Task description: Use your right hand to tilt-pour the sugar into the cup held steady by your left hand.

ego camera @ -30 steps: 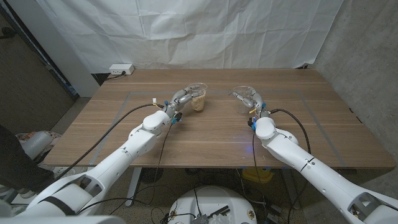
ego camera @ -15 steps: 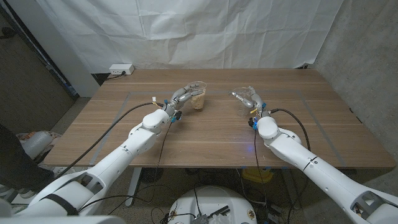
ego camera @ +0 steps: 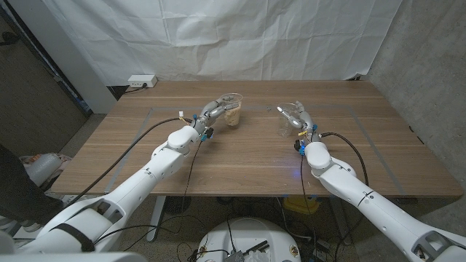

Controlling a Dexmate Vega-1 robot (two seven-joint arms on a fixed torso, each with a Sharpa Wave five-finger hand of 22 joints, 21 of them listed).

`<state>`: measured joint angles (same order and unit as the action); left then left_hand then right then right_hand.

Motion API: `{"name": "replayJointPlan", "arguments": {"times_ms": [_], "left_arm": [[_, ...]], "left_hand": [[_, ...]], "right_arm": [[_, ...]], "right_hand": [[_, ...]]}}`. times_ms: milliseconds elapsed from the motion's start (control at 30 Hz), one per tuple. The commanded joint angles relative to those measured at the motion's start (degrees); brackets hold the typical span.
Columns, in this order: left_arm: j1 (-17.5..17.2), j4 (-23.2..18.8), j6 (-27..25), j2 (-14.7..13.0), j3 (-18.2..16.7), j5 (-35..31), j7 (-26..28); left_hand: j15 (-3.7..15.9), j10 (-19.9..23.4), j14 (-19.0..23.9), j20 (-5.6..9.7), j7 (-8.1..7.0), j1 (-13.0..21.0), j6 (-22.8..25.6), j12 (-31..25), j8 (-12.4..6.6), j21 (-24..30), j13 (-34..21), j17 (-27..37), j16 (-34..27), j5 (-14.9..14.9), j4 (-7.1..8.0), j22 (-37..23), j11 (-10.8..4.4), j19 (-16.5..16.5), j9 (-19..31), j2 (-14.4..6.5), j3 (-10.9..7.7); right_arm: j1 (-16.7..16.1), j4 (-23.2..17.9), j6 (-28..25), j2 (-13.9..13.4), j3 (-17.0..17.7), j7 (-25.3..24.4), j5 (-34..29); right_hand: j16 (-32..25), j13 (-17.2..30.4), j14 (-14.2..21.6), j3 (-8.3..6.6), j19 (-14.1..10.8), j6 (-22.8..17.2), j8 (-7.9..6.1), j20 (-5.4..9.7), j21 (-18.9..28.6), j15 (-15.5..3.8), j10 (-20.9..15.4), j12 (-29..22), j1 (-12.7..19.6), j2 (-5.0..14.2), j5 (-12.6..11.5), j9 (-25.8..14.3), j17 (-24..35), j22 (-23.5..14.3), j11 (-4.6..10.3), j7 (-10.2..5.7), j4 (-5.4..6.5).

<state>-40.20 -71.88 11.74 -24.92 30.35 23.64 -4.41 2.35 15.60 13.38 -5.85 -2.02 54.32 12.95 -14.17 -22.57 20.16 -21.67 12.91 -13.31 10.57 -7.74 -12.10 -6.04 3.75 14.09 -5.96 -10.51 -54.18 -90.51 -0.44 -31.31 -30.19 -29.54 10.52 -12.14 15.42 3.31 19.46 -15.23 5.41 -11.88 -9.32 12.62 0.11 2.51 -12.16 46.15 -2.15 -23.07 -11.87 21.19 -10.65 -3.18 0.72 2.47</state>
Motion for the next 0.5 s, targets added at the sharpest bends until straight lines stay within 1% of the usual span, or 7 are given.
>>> {"name": "replayJointPlan", "arguments": {"times_ms": [33, 167, 233, 333, 367, 433, 500], "left_arm": [[0.9, 0.7, 0.1, 0.6, 0.5, -0.3, -0.6], [1.1, 0.0, -0.9, -0.1, 1.0, -0.7, -1.5], [0.9, -1.1, -2.3, -0.9, 1.1, -0.7, -1.9], [0.5, -2.8, -4.3, -1.8, 1.1, -0.8, -1.2], [0.5, -2.9, -4.3, -2.0, 1.2, -1.3, -1.0], [0.0, -3.9, -5.3, -2.2, 0.9, -0.7, -0.7], [0.1, -3.8, -5.6, -2.5, 0.9, -0.4, -1.5]], "left_hand": [[1.68, 0.1, 0.1, -0.03, -0.07, 0.0, 0.6, -0.3, 0.07, 0.1, -0.1, 0.2, -0.1, 0.1, -0.15, -0.2, -0.09, -0.5, 0.2, -0.5, 0.04], [1.63, -0.1, 0.0, 0.06, 0.08, 0.0, 0.5, -0.3, 0.24, 0.1, -0.1, 0.1, 0.0, 0.1, -0.21, -0.2, -0.18, -0.5, 0.1, -0.4, 0.06], [1.31, -0.7, -0.2, -0.02, 0.49, -0.1, -0.2, -0.1, 0.6, 0.0, 0.0, 0.1, 0.0, 0.1, -0.15, -0.2, 0.41, -0.7, 0.1, -0.4, 0.11], [0.9, -1.5, -1.3, 0.0, 0.61, -0.1, -1.4, 0.2, 1.22, -0.2, 0.0, 0.1, 0.5, 0.0, -0.28, -0.2, 0.65, -1.3, 0.1, -0.1, 0.25], [0.75, -1.9, -1.7, -0.15, 0.67, -0.1, -1.6, 0.3, 1.36, -0.3, 0.0, 0.0, 0.7, 0.0, -0.39, -0.2, 0.68, -1.6, 0.1, 0.3, 0.38], [0.77, -2.4, -1.9, -0.35, 0.58, -0.1, -2.2, 0.5, 1.66, -0.4, 0.0, 0.0, 0.7, 0.0, -0.46, -0.2, 1.03, -1.8, 0.1, 0.4, 0.44], [0.58, -2.7, -2.0, -0.61, 0.73, 0.0, -2.7, 0.6, 1.95, -0.4, 0.0, 0.0, 0.7, 0.0, -0.5, -0.2, 1.12, -1.9, 0.1, 0.3, 0.38]], "right_arm": [[-5.4, -4.0, 2.1, -3.5, 1.0, -3.2, -2.5], [-5.8, -5.0, 2.8, -4.0, 1.3, -4.5, -3.4], [-5.7, -6.6, 0.2, -5.2, 1.0, -5.1, -5.3], [-6.1, -6.5, 1.8, -5.0, 1.8, -4.6, -3.4], [-6.2, -6.9, 0.9, -5.0, 1.8, -5.1, -3.7], [-6.4, -7.3, -0.2, -4.8, 1.8, -6.6, -4.7], [-6.6, -6.3, 2.2, -4.4, 2.0, -6.1, -3.6]], "right_hand": [[-0.5, -0.1, 0.8, 0.12, -0.8, -0.5, -0.34, -0.29, 0.4, -0.3, -1.0, -0.6, -0.7, -0.15, 0.4, -0.1, -0.1, -0.1, 0.07, 0.05, 0.43], [-0.5, -0.2, 0.8, 0.23, -0.9, -0.4, -0.26, -0.81, 0.4, -0.28, -1.0, -0.5, -1.3, -0.6, 0.4, -0.1, -0.3, -0.1, 0.18, 0.04, 0.61], [-0.4, -0.3, 0.6, 0.3, -0.7, 0.1, -0.07, -1.15, 0.2, -0.2, -0.7, -0.3, -1.7, -0.97, 0.5, -0.2, -0.4, -0.1, 0.23, -0.21, 0.78], [-0.2, -0.3, 0.0, 0.35, -0.1, 0.8, 0.22, -1.79, -0.1, -0.05, -0.1, 0.0, -2.3, -1.34, 0.6, -0.2, -0.5, -0.1, 0.22, -0.34, 1.0], [0.0, -0.4, -0.6, 0.4, 1.1, 1.6, 0.47, -2.17, -0.6, 0.03, 0.8, 0.4, -2.9, -1.76, 0.6, -0.2, -0.7, 0.0, 0.15, -0.61, 1.22], [0.2, -0.5, -1.2, 0.4, 1.4, 2.1, 0.61, -2.52, -0.8, 0.3, 1.2, 0.5, -3.3, -2.01, 0.7, -0.2, -0.7, 0.0, 0.03, -0.67, 1.38], [0.1, -0.5, -1.2, 0.34, 1.2, 2.1, 0.55, -2.54, -0.7, 0.33, 1.1, 0.4, -3.6, -2.07, 0.7, -0.2, -0.8, 0.0, -0.05, -0.5, 1.53]]}}
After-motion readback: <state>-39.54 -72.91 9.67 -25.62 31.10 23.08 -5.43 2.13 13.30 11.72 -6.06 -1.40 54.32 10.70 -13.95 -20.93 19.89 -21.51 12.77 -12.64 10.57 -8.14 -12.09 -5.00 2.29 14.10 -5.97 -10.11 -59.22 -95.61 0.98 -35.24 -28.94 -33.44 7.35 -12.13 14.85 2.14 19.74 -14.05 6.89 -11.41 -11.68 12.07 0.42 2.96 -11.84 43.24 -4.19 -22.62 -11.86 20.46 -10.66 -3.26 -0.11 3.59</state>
